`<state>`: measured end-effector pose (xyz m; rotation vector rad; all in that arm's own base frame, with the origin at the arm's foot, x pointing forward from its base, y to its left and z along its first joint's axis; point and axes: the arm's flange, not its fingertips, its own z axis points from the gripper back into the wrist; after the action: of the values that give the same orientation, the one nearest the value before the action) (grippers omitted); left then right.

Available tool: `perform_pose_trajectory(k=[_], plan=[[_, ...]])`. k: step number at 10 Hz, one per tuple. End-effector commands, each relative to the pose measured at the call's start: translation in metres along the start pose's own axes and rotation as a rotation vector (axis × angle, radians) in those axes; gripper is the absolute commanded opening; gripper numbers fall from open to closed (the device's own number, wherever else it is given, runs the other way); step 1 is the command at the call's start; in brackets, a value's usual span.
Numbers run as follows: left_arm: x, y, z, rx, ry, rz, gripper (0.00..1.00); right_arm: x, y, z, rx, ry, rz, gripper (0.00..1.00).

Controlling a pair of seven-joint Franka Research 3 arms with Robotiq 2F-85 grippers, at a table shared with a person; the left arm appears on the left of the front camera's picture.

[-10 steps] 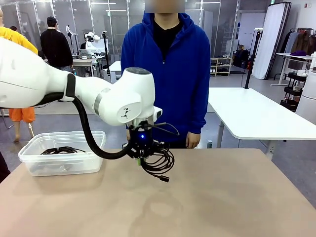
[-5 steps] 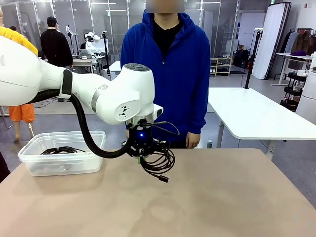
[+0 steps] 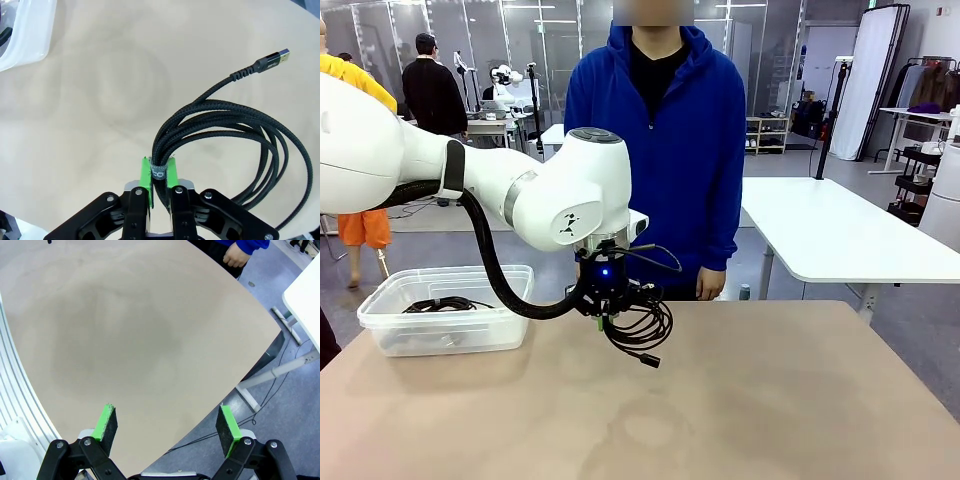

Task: Organize and store the cables.
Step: Place the USB Extension Cable into the Organizing box.

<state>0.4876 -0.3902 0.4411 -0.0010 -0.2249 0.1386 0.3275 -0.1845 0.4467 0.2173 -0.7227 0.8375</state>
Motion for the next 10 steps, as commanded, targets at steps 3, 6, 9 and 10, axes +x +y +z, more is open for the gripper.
perform_pose_trajectory(k=[3,6,9,10], plan=[[0.03,0.045,0.046,-0.029,-0.132,-0.145,0.14,0.002,0.001,0.001,0.001,-0.001,-0.022,1.0],[0.075,0.131,0.072,-0.101,-0.179,-0.264,0.14,0.002,0.001,0.001,0.001,-0.001,-0.022,1.0],[0.119,0.233,0.086,-0.073,-0.192,-0.231,0.14,0.002,0.001,0.001,0.001,-0.001,-0.022,1.0],[0.128,0.265,0.089,-0.093,-0.135,-0.234,0.14,0.002,0.001,0.001,0.001,-0.001,-0.022,1.0]])
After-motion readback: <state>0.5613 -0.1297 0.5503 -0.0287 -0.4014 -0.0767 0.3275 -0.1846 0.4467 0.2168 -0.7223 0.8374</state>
